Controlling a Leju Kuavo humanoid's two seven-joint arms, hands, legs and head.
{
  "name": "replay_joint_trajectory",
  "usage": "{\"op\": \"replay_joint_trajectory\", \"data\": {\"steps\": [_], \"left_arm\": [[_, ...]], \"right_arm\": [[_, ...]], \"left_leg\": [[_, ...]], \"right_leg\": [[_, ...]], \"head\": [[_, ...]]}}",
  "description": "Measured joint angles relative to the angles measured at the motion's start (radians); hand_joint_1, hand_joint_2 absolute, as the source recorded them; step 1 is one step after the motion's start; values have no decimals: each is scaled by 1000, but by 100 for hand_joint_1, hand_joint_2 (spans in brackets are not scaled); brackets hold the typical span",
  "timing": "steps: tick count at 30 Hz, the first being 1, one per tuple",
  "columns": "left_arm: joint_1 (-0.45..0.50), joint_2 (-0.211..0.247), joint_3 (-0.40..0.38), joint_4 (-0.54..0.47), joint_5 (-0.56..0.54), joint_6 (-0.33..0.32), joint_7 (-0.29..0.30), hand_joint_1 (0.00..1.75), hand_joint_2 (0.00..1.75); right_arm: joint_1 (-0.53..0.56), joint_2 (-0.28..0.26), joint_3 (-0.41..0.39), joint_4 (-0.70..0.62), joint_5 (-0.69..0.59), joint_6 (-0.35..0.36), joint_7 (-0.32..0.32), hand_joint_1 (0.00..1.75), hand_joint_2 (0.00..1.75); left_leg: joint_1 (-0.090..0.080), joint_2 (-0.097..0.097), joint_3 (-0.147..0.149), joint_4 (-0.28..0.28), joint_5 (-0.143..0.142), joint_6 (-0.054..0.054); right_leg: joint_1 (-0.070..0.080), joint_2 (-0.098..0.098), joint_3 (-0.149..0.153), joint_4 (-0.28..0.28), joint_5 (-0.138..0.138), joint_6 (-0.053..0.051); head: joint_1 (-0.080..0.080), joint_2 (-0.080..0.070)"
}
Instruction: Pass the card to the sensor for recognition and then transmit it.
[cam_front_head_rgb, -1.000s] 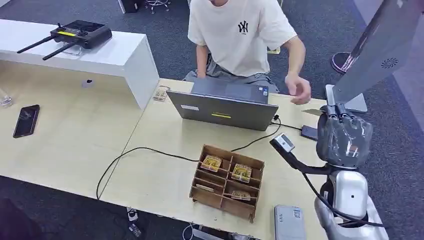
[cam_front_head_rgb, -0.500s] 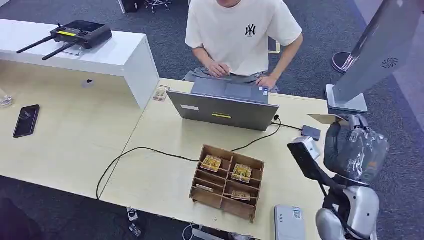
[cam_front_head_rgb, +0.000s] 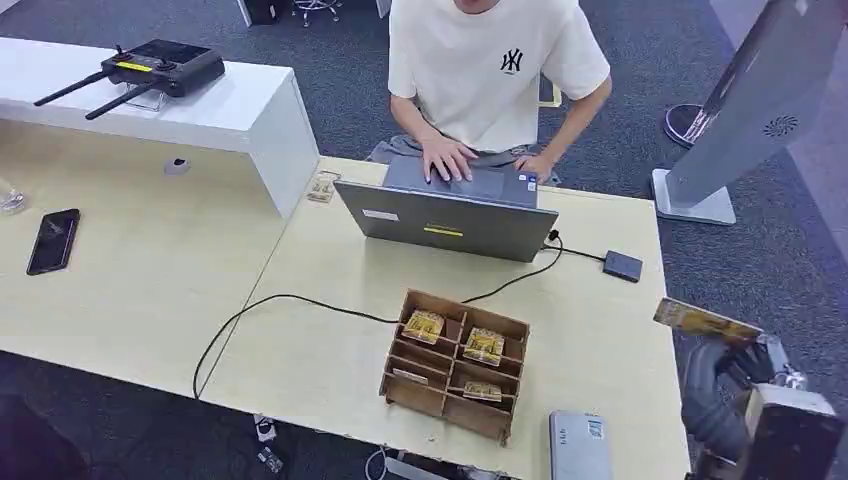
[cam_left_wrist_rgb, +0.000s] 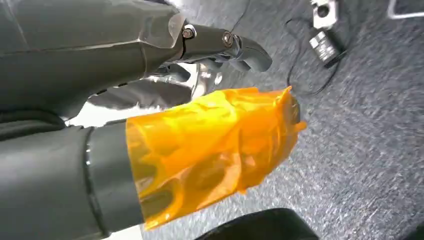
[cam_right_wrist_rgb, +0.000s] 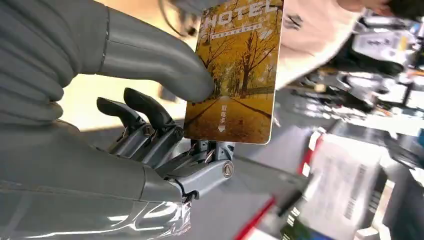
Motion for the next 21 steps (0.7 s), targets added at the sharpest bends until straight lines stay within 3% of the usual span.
{"op": "replay_joint_trajectory", "data": {"steps": [5,9,15,18,21], "left_arm": [[15,-2,51,2,21,30,0,0,0],[20,-7,84,6,28,40,0,0,0],[21,-7,114,14,26,53,-1,0,0],[21,-6,122,21,20,61,-7,0,0],[21,-7,126,24,16,61,-7,0,0]], "right_arm": [[155,-5,2,-13,-69,48,32,175,175],[232,-49,49,-13,-117,57,90,175,175],[261,-172,200,9,-181,-36,185,175,175],[232,-259,308,44,-225,-101,229,175,175],[191,-328,402,86,-226,-114,267,175,175]], "left_leg": [[0,0,0,0,-1,-1],[0,0,0,0,-1,-1],[0,0,0,0,-1,-1],[0,1,0,0,-1,-1],[0,1,1,0,-1,-1]], "right_leg": [[0,0,0,0,-1,0],[0,0,0,0,-1,0],[0,0,1,0,-1,0],[0,1,1,0,0,0],[0,0,1,0,0,0]], "head": [[0,0],[0,0],[0,0],[0,0],[0,0]]}}
